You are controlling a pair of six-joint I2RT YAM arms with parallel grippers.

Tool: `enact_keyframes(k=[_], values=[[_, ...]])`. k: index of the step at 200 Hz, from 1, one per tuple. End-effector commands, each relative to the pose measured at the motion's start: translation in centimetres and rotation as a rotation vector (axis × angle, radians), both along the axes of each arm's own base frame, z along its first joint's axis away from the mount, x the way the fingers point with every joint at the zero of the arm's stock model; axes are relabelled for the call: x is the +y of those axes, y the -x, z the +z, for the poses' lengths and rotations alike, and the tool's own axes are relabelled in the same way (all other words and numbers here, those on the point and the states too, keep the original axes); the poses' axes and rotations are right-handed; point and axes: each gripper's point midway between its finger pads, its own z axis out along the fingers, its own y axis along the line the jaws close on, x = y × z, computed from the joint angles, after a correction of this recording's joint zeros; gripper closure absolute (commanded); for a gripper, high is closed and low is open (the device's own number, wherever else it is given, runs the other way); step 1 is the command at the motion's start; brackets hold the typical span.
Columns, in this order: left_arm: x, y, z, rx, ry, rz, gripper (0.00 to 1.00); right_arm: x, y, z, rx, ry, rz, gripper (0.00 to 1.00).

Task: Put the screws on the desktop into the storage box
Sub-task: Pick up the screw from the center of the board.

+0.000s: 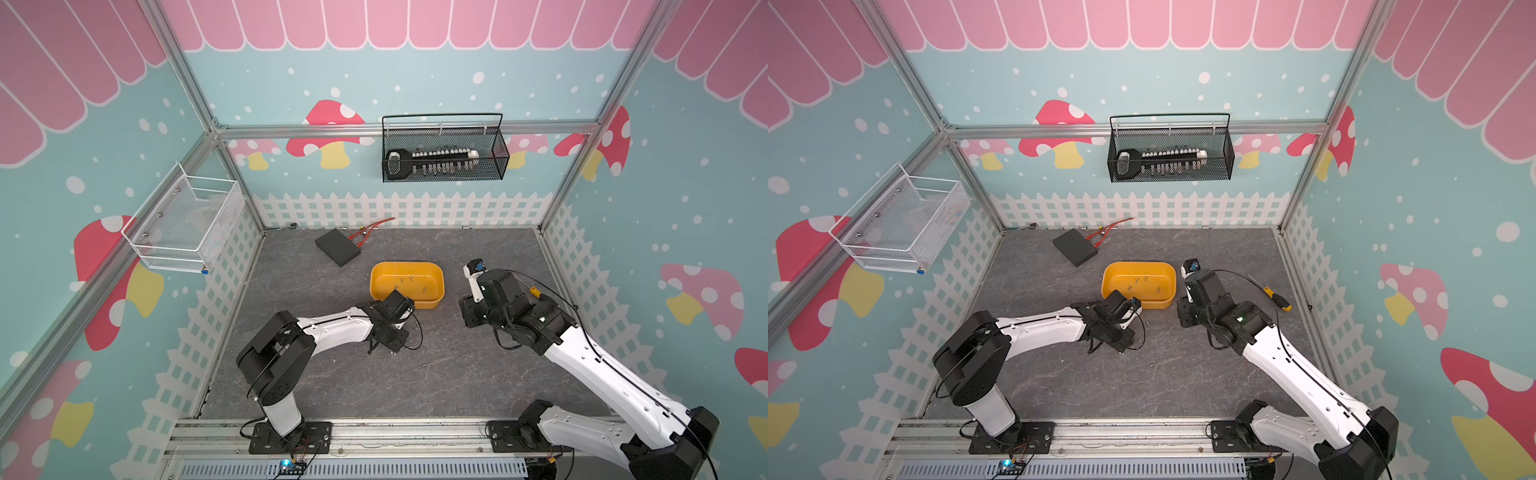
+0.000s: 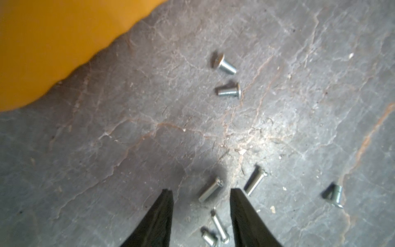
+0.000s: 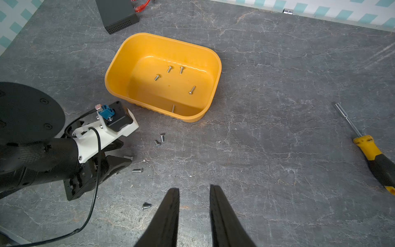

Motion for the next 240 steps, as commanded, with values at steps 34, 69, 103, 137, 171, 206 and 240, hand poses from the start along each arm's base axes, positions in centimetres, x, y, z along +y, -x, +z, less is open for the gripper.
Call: enact_keyframes(k=[34, 69, 103, 137, 171, 206, 240], values=[[-0.2, -0.6, -0.4, 0.003, 0.000, -0.013, 0.54, 0.0, -0.3, -0.6, 0.000, 0.020, 0.006, 0.69], [-0.3, -0.4, -0.3, 0.009, 0.008, -0.016, 0.55, 0.1, -0.3, -0.6, -0.002, 0.018, 0.005, 0.69], [-0.3, 0.2, -0.9, 0.027, 0.001, -0.023, 0.56, 0.0, -0.3, -0.6, -0.003, 0.017, 0.005, 0.69], [-0.4, 0.5, -0.7, 0.029, 0.007, -0.024, 0.57, -0.1, -0.2, -0.7, -0.001, 0.019, 0.001, 0.69], [-0.3, 1.0, -0.8, 0.036, 0.007, -0.029, 0.57, -0.1, -0.2, -0.7, -0.001, 0.017, 0.000, 0.69], [-0.2, 1.1, -1.2, 0.041, -0.002, -0.031, 0.57, -0.1, -0.2, -0.8, 0.002, 0.018, 0.001, 0.69], [-0.2, 1.0, -1.4, 0.040, -0.009, -0.031, 0.58, -0.2, -0.1, -0.9, 0.003, 0.019, 0.000, 0.69]])
